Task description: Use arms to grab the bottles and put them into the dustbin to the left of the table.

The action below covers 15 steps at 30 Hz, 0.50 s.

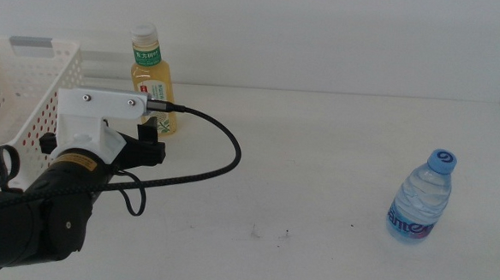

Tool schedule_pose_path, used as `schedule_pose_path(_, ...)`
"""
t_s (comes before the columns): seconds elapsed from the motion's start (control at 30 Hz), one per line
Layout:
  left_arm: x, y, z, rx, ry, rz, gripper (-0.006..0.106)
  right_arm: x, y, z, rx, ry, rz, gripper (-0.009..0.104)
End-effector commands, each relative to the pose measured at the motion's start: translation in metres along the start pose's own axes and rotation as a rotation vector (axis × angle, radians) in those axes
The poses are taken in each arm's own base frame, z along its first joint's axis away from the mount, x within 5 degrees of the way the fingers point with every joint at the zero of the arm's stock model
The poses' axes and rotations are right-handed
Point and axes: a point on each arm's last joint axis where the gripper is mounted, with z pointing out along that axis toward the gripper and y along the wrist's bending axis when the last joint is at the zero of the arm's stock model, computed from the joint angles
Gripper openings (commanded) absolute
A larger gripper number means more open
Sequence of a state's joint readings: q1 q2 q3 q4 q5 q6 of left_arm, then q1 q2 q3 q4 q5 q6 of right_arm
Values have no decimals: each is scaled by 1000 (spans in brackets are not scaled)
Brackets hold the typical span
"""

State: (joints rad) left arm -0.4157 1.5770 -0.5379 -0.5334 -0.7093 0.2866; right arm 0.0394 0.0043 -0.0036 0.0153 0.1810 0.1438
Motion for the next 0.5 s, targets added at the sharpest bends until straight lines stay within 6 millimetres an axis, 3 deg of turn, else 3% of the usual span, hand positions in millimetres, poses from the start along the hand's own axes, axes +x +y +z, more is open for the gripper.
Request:
schedule_pose_path(0.0, 5, 2, 1, -25, 9, -39, 94, 1, -1, 0, 11, -6, -13, 90)
schedule_pose_path(0.17, 18, 1, 15, -44, -41, -21, 94, 1, -1, 0, 11, -6, -13, 90)
schedule_pose_path(0.33, 30, -5, 43, -64, -111, -117, 94, 1, -1, 0, 11, -6, -13, 90)
schedule_pose_path(0.47, 33, -7, 67, -81, -128, -75, 94, 1, -1, 0, 11, -6, -13, 90)
